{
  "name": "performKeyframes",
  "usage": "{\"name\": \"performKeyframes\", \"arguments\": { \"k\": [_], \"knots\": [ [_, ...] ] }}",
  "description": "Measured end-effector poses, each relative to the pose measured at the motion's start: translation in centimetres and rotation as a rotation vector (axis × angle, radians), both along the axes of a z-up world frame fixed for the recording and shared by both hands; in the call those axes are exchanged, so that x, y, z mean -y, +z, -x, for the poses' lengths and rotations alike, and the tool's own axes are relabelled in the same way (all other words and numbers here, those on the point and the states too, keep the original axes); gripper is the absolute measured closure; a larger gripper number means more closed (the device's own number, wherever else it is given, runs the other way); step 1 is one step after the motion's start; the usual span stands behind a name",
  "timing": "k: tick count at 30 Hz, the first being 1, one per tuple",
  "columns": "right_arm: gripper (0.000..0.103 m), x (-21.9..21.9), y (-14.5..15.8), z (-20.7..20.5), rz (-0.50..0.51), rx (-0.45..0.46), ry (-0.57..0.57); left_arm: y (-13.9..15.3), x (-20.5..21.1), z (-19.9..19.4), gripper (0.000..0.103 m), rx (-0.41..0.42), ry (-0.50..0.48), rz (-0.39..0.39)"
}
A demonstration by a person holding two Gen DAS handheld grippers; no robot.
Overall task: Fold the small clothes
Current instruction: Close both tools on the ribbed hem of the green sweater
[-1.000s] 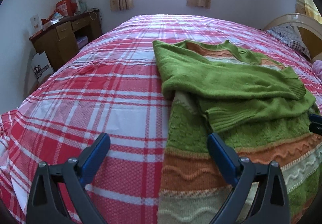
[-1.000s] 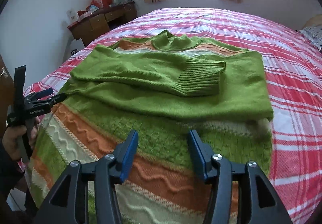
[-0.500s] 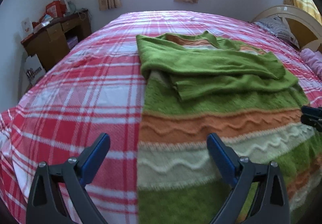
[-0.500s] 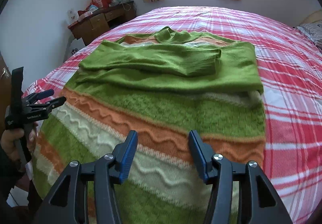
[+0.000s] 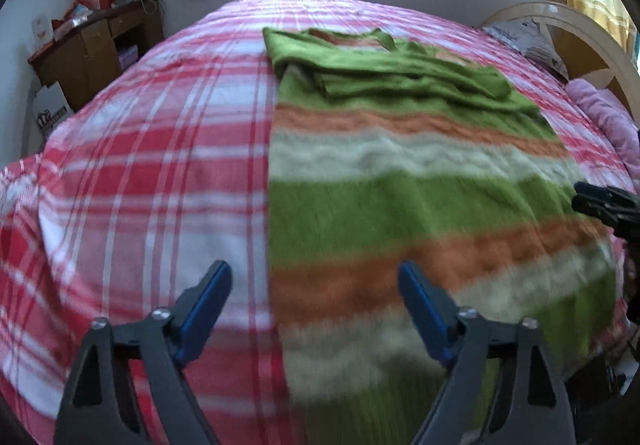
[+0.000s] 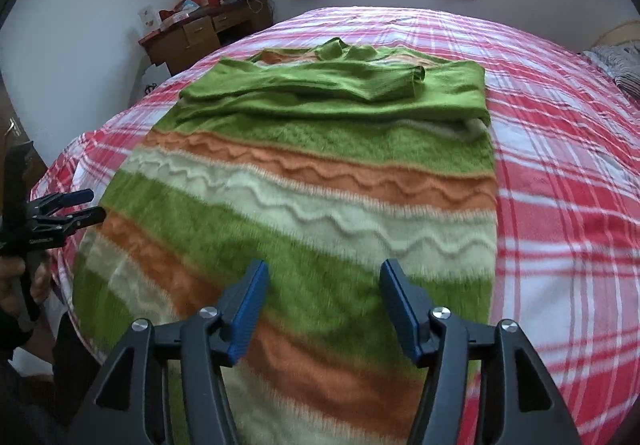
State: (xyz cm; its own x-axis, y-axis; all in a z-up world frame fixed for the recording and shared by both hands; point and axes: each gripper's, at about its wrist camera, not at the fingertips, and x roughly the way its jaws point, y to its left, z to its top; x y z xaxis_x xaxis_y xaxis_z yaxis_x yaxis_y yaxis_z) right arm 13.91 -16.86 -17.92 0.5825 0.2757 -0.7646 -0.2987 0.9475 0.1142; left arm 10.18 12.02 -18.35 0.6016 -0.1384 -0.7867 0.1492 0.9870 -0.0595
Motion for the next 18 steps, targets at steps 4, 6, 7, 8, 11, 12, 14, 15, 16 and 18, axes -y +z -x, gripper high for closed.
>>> {"name": "performKeyframes", "arguments": {
  "k": [4, 6, 7, 8, 11, 12, 14, 15, 16, 18],
  "knots": [
    [0.041, 0.1, -0.3, 2.1, 0.011, 0.007, 0.007, -0.3, 0.1, 2.0, 0.03, -0.025, -0.014, 0.025],
    [0.041, 0.1, -0.3, 2.9, 0.019, 0.01, 0.009, -0.7, 0.1, 2.9, 0.035, -0.051, -0.029, 0.053],
    [0.041, 0.2, -0.3, 3.4, 0.02, 0.011, 0.01, -0.9, 0.1, 3.2, 0.037, -0.062, -0.032, 0.064],
    [0.041, 0.2, -0.4, 4.0, 0.02, 0.012, 0.012, -1.3, 0.0, 3.5, 0.037, -0.077, -0.033, 0.068],
    [0.041, 0.5, -0.5, 5.3, 0.027, 0.012, 0.016, -1.9, -0.3, 4.5, 0.037, -0.1, -0.026, 0.096],
    [0.041, 0.6, -0.5, 6.0, 0.034, 0.009, 0.016, -2.0, -0.4, 4.8, 0.037, -0.1, -0.025, 0.103],
    [0.041, 0.9, -0.6, 7.0, 0.04, 0.007, 0.015, -2.1, -0.7, 5.1, 0.038, -0.116, -0.017, 0.136],
    [0.041, 1.1, -0.6, 7.6, 0.041, 0.001, 0.015, -2.1, -0.8, 5.2, 0.039, -0.121, -0.018, 0.155],
    [0.041, 1.3, -0.6, 8.1, 0.043, 0.002, 0.013, -2.2, -0.8, 5.4, 0.04, -0.131, -0.019, 0.177],
    [0.041, 1.6, -0.5, 8.8, 0.043, -0.008, 0.009, -2.3, -0.8, 5.6, 0.04, -0.137, -0.016, 0.197]
  ]
}}
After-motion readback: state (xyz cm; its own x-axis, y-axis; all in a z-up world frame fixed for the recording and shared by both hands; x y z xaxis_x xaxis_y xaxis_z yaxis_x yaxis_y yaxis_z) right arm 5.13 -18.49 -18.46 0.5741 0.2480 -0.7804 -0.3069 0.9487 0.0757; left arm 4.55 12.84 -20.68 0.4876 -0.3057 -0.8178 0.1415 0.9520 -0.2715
